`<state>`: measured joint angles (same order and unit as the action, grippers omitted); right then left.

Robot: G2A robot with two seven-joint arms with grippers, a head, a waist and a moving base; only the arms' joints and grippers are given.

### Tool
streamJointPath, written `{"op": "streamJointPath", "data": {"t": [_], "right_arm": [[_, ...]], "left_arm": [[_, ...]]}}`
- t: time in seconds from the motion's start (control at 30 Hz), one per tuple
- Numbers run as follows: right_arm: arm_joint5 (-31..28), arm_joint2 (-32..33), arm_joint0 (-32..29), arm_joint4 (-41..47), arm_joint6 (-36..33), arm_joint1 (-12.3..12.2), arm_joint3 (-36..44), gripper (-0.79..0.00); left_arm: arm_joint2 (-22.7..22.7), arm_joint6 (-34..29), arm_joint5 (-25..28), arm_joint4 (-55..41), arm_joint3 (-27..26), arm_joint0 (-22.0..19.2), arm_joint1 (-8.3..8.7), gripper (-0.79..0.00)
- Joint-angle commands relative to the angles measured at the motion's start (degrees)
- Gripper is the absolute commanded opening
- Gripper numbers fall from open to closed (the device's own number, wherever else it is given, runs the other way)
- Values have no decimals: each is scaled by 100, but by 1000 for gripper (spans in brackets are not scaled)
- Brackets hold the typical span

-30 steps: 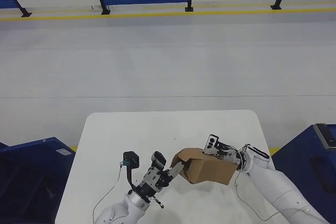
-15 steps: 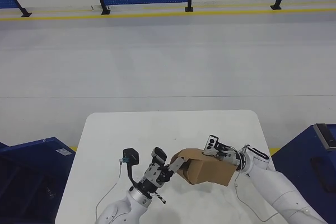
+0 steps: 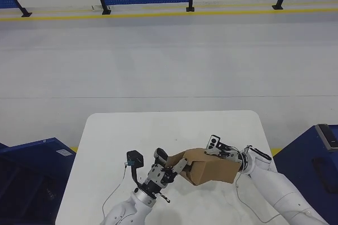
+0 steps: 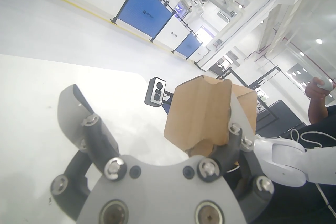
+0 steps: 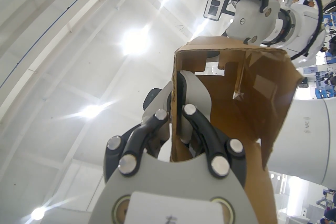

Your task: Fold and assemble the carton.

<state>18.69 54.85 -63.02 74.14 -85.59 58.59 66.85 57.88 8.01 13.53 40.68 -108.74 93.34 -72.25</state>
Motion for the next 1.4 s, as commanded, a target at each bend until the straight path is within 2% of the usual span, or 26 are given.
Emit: {"op": "streamJointPath", "data": {"t": [0.0,0.37,0.6,0.8,1.1,1.37], "right_arm": [[3,-18,1,23,3,-2,13,-785],[-18,-74,-3,76,-19,-17,56,-785],[-38,-45,-24,84,-38,-37,48,-785],[-31,-27,-64,19,-31,-58,120,-785],[-32,-11,-92,27,-33,-63,158,-785],[-44,38,-90,192,-44,-71,116,-785]], "left_arm": [[-30,140,119,13,46,-4,-9,0],[-203,802,134,-104,332,-215,-121,0],[-207,918,67,331,480,-256,-137,0],[-333,1234,264,522,545,-288,-174,0],[-411,1415,100,878,742,-333,-220,0],[-62,1657,770,564,308,-13,-152,0]]}}
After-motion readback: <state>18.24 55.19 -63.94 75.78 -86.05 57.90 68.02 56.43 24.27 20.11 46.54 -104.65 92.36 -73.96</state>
